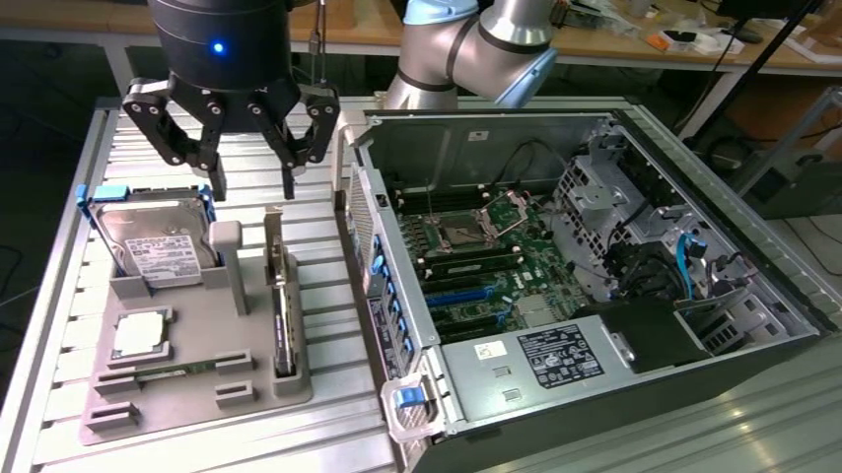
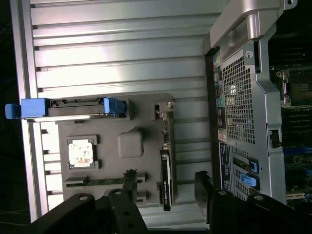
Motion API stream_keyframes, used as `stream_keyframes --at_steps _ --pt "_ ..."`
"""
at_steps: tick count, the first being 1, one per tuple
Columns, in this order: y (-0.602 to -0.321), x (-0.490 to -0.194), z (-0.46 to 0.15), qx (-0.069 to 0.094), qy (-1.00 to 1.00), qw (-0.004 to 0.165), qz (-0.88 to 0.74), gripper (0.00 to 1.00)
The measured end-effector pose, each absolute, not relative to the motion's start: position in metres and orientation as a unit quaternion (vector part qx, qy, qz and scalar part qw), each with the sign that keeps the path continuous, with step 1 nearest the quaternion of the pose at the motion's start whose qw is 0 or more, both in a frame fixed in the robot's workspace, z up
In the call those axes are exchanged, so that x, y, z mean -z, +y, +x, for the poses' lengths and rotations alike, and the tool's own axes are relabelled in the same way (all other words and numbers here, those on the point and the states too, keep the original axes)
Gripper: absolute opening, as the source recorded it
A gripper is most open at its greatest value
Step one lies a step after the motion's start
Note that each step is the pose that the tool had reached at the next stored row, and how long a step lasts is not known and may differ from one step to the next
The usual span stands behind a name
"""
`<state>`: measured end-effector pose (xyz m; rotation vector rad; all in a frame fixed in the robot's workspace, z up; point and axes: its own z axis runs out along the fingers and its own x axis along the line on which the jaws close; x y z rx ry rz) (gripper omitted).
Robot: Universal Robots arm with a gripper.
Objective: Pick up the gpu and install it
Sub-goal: 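Pick up the gpu and move the gpu toward the slot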
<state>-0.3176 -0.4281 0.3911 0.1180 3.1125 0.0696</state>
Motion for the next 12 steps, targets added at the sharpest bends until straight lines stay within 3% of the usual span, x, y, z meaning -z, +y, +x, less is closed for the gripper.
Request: stream_keyframes --at_steps 1,12 --pt "-0.4281 -0.3911 -0.3176 -0.022 0.999 0.013 0.038 0.6" --pt "-0.4281 -0.3905 -0.3176 -0.022 0.999 0.013 0.038 0.6"
